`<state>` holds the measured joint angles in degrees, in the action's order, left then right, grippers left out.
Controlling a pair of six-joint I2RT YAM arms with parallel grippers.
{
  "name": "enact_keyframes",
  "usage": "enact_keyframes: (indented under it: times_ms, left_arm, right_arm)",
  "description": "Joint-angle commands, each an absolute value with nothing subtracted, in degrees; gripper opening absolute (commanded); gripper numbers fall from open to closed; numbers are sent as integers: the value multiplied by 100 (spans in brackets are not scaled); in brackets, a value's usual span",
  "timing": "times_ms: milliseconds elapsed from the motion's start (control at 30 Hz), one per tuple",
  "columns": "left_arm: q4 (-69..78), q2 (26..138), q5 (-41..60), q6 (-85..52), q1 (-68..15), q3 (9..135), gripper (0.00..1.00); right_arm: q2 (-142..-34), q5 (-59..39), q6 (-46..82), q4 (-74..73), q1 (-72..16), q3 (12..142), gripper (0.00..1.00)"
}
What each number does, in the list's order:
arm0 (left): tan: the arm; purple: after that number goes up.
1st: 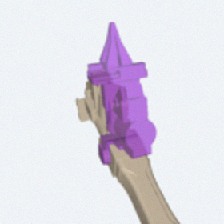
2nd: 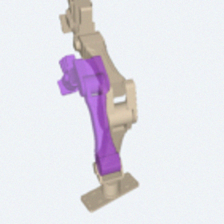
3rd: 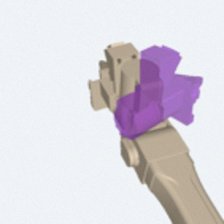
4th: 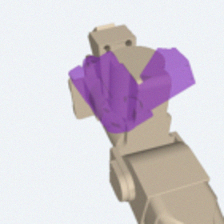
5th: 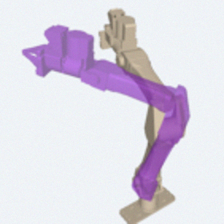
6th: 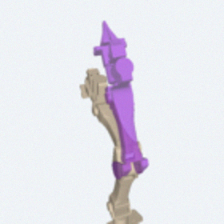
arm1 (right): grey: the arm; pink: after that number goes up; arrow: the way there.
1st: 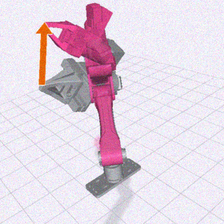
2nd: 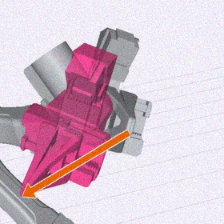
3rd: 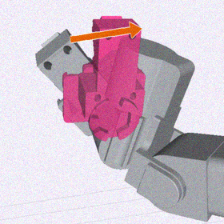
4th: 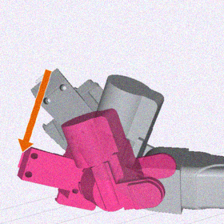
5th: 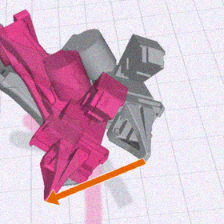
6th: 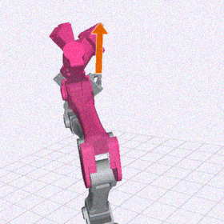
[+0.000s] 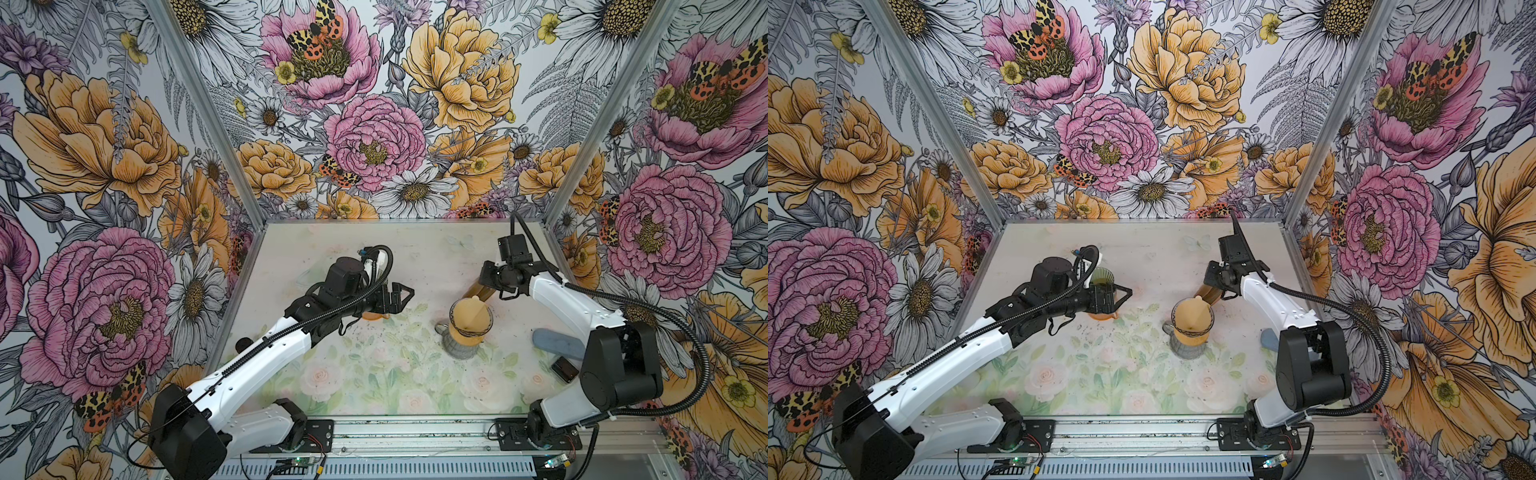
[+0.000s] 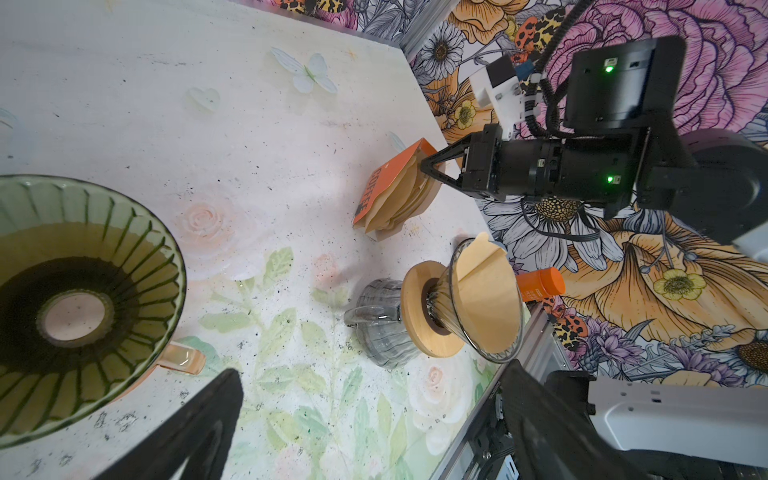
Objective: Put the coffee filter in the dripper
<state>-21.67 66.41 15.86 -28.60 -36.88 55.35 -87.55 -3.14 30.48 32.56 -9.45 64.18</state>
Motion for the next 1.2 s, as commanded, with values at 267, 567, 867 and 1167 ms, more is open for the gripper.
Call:
enact_keyframes:
  times_ms: [267, 567, 867, 1167]
  left_arm:
    - [-2250, 6558, 1525, -2900, -3634, 5546, 99]
    - [-2243, 6649, 1543, -2892, -3641, 5624, 99]
    - [-2277, 6596, 1523, -2885, -3638, 5621, 99]
    - [-2281, 6585, 1485, -2907, -3638, 5564, 99]
  right_arm:
    - [-8672, -337, 2550, 3437, -731, 6639, 12]
    - [-9061, -465, 2424, 3428, -712, 6859, 15]
    - [-9328, -308, 2467, 3419, -721, 6908, 16]
    - [-9700, -256, 2388, 3360, -707, 7046, 9]
